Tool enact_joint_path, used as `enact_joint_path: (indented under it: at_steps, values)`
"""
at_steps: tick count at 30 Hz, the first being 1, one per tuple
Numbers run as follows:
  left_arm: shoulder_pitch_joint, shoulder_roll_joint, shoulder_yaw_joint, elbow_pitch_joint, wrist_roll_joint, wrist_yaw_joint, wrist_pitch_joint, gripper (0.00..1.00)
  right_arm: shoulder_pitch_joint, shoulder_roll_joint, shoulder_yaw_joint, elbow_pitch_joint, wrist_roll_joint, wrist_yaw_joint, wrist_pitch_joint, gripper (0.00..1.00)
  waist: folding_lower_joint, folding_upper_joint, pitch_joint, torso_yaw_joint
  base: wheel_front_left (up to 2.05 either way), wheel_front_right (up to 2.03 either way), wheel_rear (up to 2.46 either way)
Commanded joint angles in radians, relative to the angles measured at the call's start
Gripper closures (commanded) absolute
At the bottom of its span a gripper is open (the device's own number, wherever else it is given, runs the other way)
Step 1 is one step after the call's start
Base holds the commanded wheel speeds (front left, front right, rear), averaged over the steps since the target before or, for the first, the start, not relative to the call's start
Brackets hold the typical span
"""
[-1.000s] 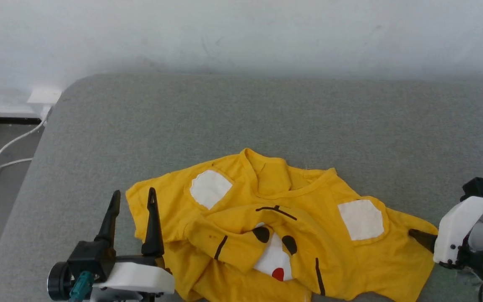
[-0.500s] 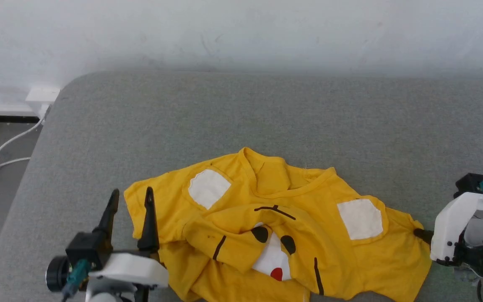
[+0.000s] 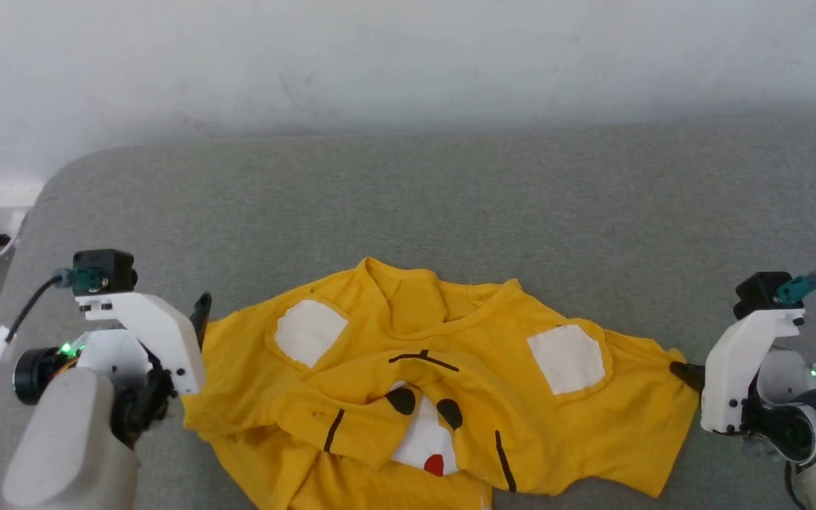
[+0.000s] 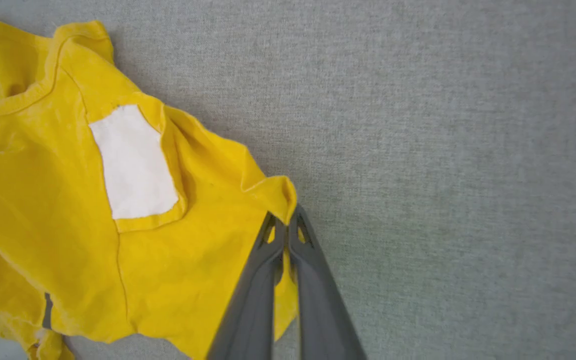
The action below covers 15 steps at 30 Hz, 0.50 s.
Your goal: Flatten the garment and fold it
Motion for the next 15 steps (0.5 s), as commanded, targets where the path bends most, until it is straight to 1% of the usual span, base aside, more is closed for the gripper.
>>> enact_joint_path:
  at_steps: [1,5,8,13,14,15]
  values:
    - [-0.03,0.02,-0.003,0.055,-0.022,-0.016,0.07,0.0,-0.003,0.01,0.006,-0.009,-0.005,-0.001,-0.003,1.0,-0.0001,-0.0001,0.01,-0.034,0.0,0.0,0.0]
    - [-0.067,0.058,-0.018,0.17,-0.044,-0.035,0.223,0.0,0.004,0.018,0.02,-0.031,-0.008,-0.001,-0.006,1.0,-0.0001,-0.0001,0.023,-0.058,0.0,0.0,0.0]
    - [-0.09,0.075,-0.03,0.239,-0.045,-0.036,0.282,0.0,0.002,0.019,0.027,-0.044,-0.008,-0.001,-0.006,1.0,-0.0001,-0.0001,0.036,-0.067,0.0,0.0,0.0]
    - [-0.12,0.062,-0.053,0.337,-0.048,-0.03,0.36,0.0,-0.005,0.013,0.042,-0.054,-0.011,-0.001,-0.008,1.0,-0.0001,-0.0001,0.048,-0.076,0.0,0.0,0.0]
    - [-0.122,0.054,-0.058,0.357,-0.053,-0.032,0.382,0.1,-0.007,0.012,0.044,-0.056,-0.009,-0.001,-0.01,1.0,-0.0001,-0.0001,0.05,-0.076,0.0,0.0,0.0]
    - [-0.124,0.046,-0.062,0.376,-0.058,-0.034,0.403,0.47,-0.008,0.011,0.047,-0.057,-0.007,-0.001,-0.011,1.0,-0.0001,-0.0001,0.05,-0.077,0.0,0.0,0.0]
